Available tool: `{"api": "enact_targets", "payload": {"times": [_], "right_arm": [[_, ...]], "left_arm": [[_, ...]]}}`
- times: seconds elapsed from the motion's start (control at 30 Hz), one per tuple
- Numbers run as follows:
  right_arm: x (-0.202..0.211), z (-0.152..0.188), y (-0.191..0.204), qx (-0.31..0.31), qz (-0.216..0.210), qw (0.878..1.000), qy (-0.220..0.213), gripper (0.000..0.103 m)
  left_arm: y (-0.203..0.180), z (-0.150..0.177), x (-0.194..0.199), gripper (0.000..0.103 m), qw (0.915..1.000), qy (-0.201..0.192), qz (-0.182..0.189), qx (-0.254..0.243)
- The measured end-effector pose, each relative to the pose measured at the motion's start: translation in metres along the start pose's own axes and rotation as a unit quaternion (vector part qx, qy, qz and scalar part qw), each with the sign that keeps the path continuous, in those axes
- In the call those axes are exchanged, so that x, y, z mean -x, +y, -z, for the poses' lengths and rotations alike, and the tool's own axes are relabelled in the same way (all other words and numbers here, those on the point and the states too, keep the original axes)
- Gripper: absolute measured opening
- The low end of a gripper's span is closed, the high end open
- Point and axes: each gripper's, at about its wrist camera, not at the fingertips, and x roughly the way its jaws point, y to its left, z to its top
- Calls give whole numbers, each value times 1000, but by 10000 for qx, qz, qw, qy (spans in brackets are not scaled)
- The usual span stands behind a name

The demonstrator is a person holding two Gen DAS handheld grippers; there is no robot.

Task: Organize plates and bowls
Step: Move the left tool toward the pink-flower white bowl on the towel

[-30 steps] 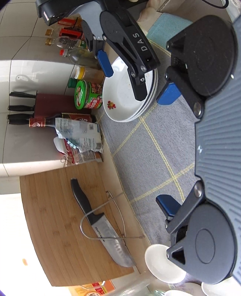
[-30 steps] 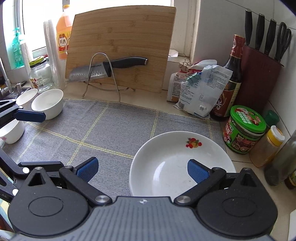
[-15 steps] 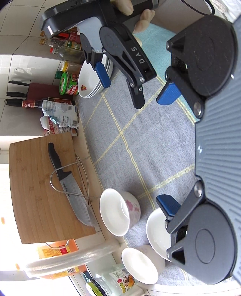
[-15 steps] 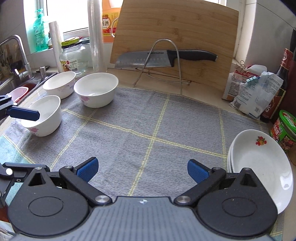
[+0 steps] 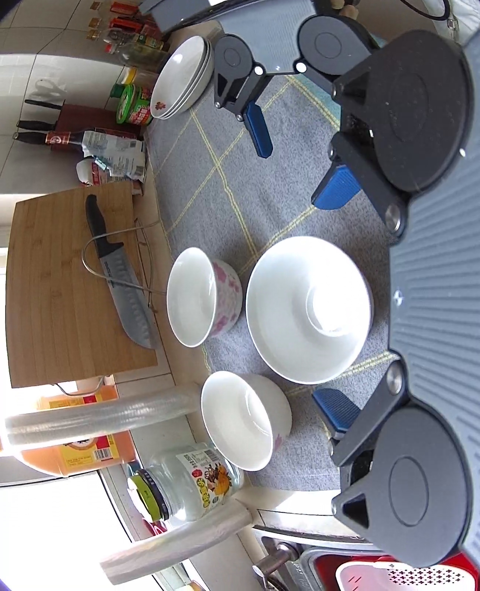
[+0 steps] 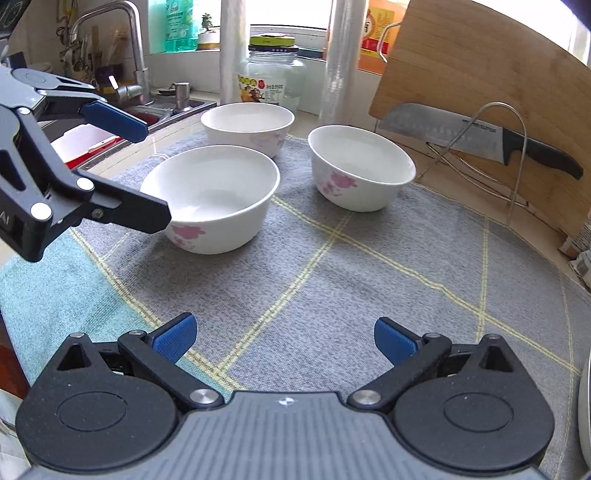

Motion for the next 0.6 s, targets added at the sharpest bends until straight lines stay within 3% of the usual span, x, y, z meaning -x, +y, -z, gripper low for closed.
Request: {"api": "enact_targets", "payload": {"times": [0.47, 0.6], "right_arm": [[-29, -31, 38, 365, -141, 9986, -366, 103], [-34, -36, 38, 375, -107, 9982, -444, 103]], "left_arm": [[43, -5, -43, 101, 9989, 427, 168, -78], [48, -10, -57, 89, 9975, 592, 340, -172]]}}
